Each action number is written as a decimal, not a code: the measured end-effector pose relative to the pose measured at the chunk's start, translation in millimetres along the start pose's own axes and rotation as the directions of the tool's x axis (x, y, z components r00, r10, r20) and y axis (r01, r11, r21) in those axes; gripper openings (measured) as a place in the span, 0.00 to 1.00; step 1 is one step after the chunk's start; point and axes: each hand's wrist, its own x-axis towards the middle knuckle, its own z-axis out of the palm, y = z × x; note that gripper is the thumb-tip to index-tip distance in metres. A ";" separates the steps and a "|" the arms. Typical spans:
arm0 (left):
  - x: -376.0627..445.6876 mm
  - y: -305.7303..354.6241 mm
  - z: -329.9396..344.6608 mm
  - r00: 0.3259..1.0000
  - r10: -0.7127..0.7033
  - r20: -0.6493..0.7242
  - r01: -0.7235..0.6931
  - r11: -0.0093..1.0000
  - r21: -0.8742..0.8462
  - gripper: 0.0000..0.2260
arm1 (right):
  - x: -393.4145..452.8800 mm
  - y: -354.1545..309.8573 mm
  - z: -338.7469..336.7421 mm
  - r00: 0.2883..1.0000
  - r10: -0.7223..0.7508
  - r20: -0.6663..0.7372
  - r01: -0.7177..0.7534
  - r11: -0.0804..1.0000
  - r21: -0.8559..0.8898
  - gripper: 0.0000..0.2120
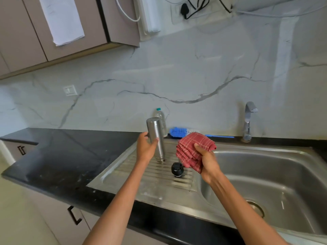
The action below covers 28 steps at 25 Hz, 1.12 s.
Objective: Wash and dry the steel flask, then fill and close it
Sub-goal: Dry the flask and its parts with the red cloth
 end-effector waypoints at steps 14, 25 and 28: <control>50.5 -82.6 59.0 0.977 -0.180 0.116 0.184 0.983 -0.021 0.32 | 21.5 25.5 -5.0 0.998 -0.012 -0.058 0.007 0.996 -0.089 0.15; 36.9 -0.6 34.3 0.993 0.102 0.061 -0.080 0.954 -0.290 0.32 | 4.0 -4.6 -7.7 0.990 -0.104 -0.093 0.100 0.994 -0.050 0.13; 13.8 25.2 45.2 0.977 0.144 0.160 -0.082 0.935 -0.344 0.29 | -4.5 -25.7 -17.7 0.979 -0.148 -0.143 0.143 0.989 -0.040 0.16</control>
